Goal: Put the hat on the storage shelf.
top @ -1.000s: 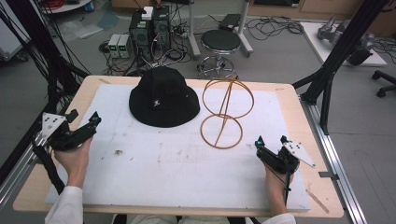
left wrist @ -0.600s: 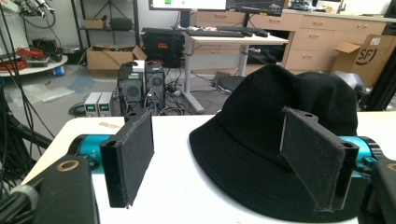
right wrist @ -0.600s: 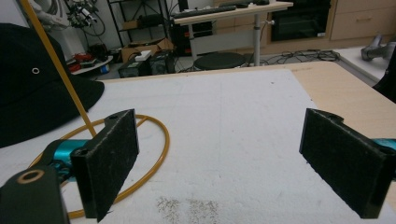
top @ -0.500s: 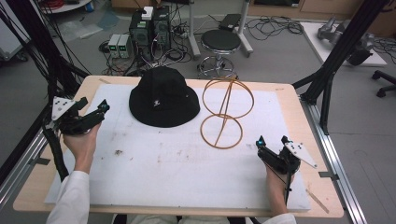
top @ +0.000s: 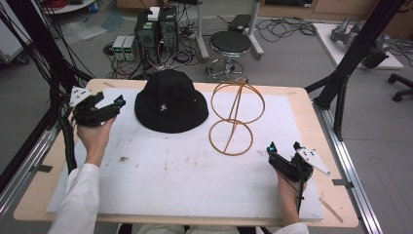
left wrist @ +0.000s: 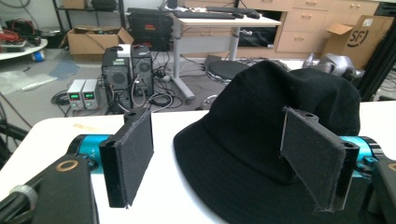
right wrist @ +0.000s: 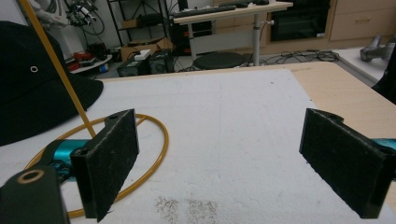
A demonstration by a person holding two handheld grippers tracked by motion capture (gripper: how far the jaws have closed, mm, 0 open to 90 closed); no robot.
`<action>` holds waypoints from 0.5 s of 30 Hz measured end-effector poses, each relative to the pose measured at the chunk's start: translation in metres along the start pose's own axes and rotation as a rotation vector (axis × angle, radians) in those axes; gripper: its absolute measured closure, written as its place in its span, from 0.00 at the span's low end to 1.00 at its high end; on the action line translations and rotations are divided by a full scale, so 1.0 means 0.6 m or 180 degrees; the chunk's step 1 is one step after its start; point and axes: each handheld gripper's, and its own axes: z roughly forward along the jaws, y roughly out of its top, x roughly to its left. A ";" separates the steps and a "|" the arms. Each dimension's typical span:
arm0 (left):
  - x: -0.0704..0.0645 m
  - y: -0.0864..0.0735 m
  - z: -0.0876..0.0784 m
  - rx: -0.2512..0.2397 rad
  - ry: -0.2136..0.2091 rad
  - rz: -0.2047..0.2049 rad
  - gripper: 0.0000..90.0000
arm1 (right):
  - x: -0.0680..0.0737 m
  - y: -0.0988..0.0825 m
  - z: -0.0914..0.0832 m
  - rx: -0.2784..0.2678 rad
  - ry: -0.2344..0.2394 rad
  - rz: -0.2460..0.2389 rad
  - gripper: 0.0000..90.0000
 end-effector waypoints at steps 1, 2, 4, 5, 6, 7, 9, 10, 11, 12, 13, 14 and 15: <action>-0.005 0.004 0.007 0.0037 -0.0029 0.0013 0.28 | 0.001 0.000 0.000 -0.0008 0.0000 -0.0004 0.12; -0.008 0.006 0.011 0.0043 -0.0029 0.0028 0.28 | 0.001 0.000 0.000 -0.0004 -0.0003 -0.0008 0.12; -0.016 0.013 0.021 0.0044 -0.0065 0.0013 0.28 | 0.001 0.000 -0.001 -0.0002 0.0000 -0.0011 0.12; -0.018 0.015 0.024 0.0054 -0.0079 0.0013 0.28 | 0.001 0.000 -0.001 -0.0001 0.0000 -0.0014 0.12; -0.021 0.018 0.030 0.0068 -0.0091 0.0004 0.28 | 0.001 0.000 -0.001 -0.0001 0.0000 -0.0014 0.12; -0.023 0.020 0.033 0.0086 -0.0093 0.0009 0.28 | 0.001 0.000 0.000 -0.0005 0.0003 -0.0019 0.12; -0.027 0.025 0.042 0.0111 -0.0100 0.0004 0.28 | 0.001 0.000 0.000 -0.0002 0.0004 -0.0011 0.12; -0.029 0.027 0.046 0.0104 -0.0111 -0.0023 0.28 | 0.001 0.000 0.000 -0.0006 0.0007 -0.0009 0.12; -0.032 0.030 0.052 0.0115 -0.0127 -0.0038 0.28 | 0.001 0.000 0.000 -0.0003 0.0009 -0.0016 0.12; -0.033 0.032 0.056 0.0125 -0.0133 -0.0030 0.28 | 0.000 0.000 0.001 -0.0009 0.0013 -0.0014 0.12; -0.036 0.034 0.062 0.0159 -0.0142 -0.0016 0.27 | 0.000 0.000 0.001 -0.0003 0.0016 -0.0013 0.12; -0.038 0.035 0.067 0.0181 -0.0150 -0.0001 0.27 | 0.000 0.000 0.001 -0.0003 0.0016 -0.0013 0.12; -0.040 0.036 0.072 0.0189 -0.0169 -0.0001 0.27 | 0.000 0.000 0.001 0.0004 0.0018 -0.0002 0.12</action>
